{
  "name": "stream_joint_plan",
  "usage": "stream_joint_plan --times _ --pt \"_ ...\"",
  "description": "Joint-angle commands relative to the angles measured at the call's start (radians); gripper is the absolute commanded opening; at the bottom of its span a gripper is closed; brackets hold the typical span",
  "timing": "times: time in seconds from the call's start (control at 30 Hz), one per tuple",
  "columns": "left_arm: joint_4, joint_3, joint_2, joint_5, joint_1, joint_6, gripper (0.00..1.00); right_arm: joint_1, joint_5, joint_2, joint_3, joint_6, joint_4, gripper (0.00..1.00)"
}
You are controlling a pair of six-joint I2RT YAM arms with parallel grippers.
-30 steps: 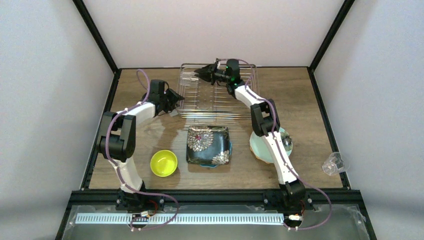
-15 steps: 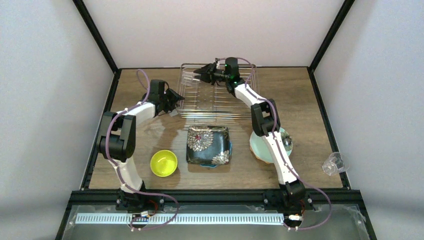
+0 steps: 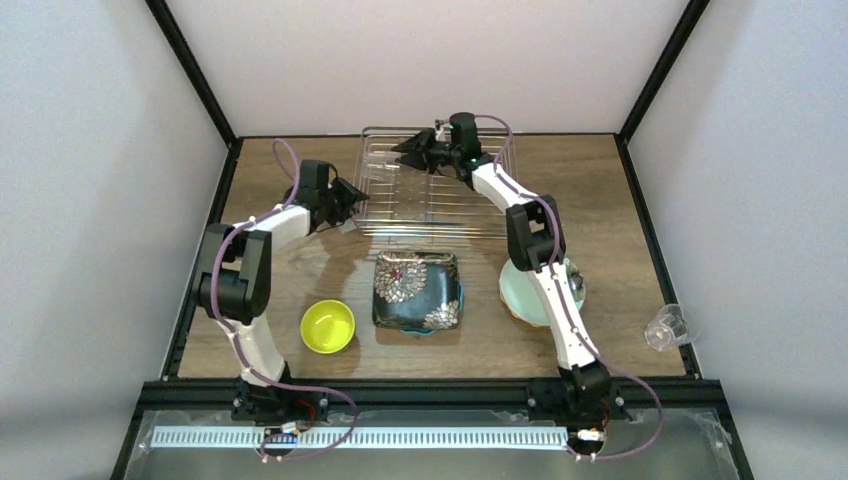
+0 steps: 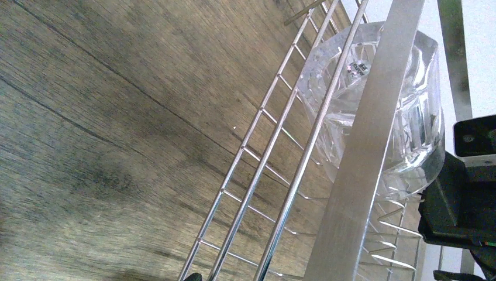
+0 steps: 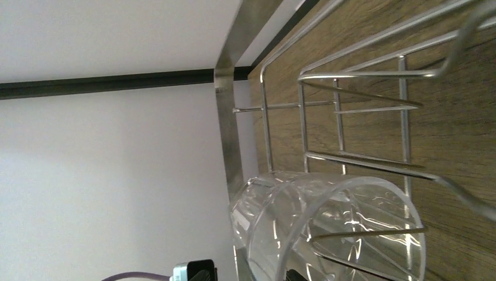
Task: Load the mixed dishes into the dish rack
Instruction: Place the cup on the dish rack.
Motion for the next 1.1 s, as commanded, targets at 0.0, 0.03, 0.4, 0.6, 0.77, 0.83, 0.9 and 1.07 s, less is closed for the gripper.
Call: stream_joint_plan --times 0.0,0.03,0.4,0.6,0.77,0.83,0.9,1.07 --pt "-0.106 -0.044 0.004 -0.007 -0.001 -0.005 1.00 0.000 0.062 -0.021 -0.024 -0.099 -0.187 0.75" --pt "-0.108 -0.046 0.001 -0.007 -0.001 -0.003 1.00 -0.001 0.069 -0.024 -0.024 -0.110 -0.198 0.76" --pt "-0.119 -0.057 -0.026 -0.012 -0.001 0.000 1.00 -0.001 0.183 -0.098 -0.052 -0.224 -0.306 0.76" --pt "-0.130 -0.066 -0.050 -0.018 -0.001 0.003 1.00 -0.002 0.221 -0.153 -0.089 -0.258 -0.321 0.76" --pt "-0.143 -0.071 -0.077 -0.028 -0.001 0.010 1.00 -0.004 0.233 -0.191 -0.110 -0.275 -0.316 0.76" --pt "-0.149 -0.072 -0.091 -0.033 -0.001 0.013 1.00 -0.003 0.241 -0.204 -0.111 -0.287 -0.334 0.76" --pt "-0.152 -0.076 -0.102 -0.035 -0.001 0.014 1.00 -0.004 0.255 -0.225 -0.122 -0.305 -0.345 0.77" --pt "-0.141 -0.105 -0.141 -0.033 -0.001 0.002 1.00 -0.004 0.288 -0.310 -0.188 -0.347 -0.355 0.77"
